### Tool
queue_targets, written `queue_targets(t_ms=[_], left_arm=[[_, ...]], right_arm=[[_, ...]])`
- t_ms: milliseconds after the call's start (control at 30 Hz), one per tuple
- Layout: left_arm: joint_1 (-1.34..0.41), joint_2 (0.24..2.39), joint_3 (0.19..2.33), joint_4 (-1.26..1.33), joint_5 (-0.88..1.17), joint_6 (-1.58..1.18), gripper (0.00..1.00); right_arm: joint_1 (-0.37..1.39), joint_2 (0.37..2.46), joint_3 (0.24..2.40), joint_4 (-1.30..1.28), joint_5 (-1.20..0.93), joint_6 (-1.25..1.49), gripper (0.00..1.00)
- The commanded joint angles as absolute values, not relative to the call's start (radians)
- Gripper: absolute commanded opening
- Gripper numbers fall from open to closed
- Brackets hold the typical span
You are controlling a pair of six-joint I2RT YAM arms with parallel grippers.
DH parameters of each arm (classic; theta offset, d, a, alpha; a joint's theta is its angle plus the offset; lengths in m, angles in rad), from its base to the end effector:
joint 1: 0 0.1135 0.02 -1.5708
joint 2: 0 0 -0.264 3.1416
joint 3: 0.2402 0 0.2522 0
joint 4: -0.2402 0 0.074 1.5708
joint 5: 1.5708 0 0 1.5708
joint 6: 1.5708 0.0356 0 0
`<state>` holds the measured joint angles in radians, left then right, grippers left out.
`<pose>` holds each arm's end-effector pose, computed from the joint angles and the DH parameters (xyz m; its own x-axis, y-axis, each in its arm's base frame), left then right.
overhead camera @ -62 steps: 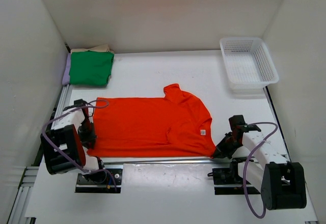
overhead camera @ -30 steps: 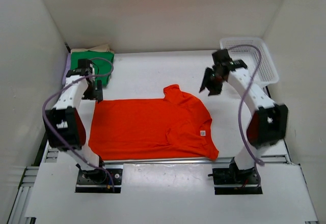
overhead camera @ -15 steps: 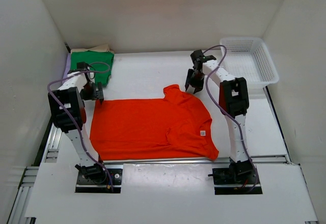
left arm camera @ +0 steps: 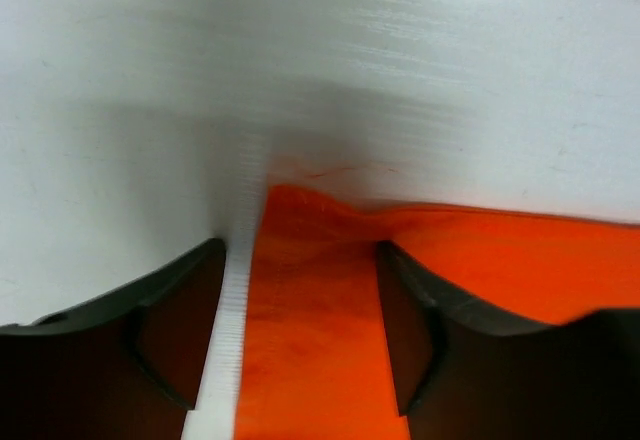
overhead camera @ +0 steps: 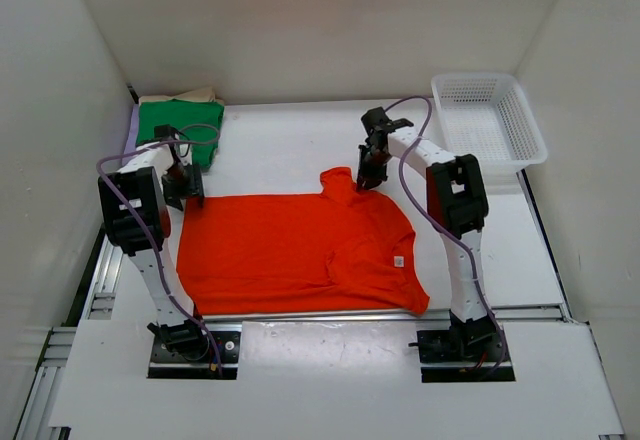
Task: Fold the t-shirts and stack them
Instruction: Grap the side of the flattened tshirt furthest away from the robot with both arms, then fold the other side of the tshirt into a rectangle
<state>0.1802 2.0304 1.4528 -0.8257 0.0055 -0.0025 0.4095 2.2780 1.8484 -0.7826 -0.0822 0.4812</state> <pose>0.3870 0.0703 0.1586 -0.9696 -0.1792 -0.1667 -0.1807 0.9835 -0.0058 0.4370 0.1929 0.1642 -0.9573 0.0874 -0.2755 0.0224 0.9728 0.2306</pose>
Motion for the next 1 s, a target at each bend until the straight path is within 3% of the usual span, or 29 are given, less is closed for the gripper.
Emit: queue_targets(t_ms=[0, 33, 67, 100, 167, 367, 667, 967], left_arm=[[0.178, 2.042, 1.46, -0.802, 0.075, 0.0, 0.64], [0.187, 2.042, 1.46, -0.802, 0.087, 0.0, 0.59], [0.187, 2.042, 1.46, -0.802, 0.098, 0.0, 0.52], [0.187, 2.042, 1.46, -0.802, 0.11, 0.0, 0.31], [0.187, 2.042, 1.46, -0.802, 0.121, 0.0, 0.1], [0.187, 1.88, 1.379, -0.811, 0.108, 0.0, 0.1], [0.187, 1.562, 1.166, -0.767, -0.009, 0.0, 0.1], [0.187, 1.477, 0.994, -0.756, -0.052, 0.0, 0.11]], right_arm=[[0.405, 2.278, 1.818, -0.782, -0.101, 0.477, 0.25], [0.393, 2.278, 1.809, -0.782, -0.121, 0.489, 0.1], [0.393, 2.278, 1.799, -0.782, -0.138, 0.509, 0.05], [0.381, 2.269, 1.787, -0.761, -0.164, 0.518, 0.01], [0.371, 2.223, 1.735, -0.736, -0.164, 0.518, 0.0], [0.371, 1.998, 1.599, -0.687, -0.164, 0.518, 0.0], [0.4, 1.511, 1.17, -0.626, -0.078, 0.613, 0.0], [0.43, 1.364, 0.916, -0.608, -0.057, 0.683, 0.0]])
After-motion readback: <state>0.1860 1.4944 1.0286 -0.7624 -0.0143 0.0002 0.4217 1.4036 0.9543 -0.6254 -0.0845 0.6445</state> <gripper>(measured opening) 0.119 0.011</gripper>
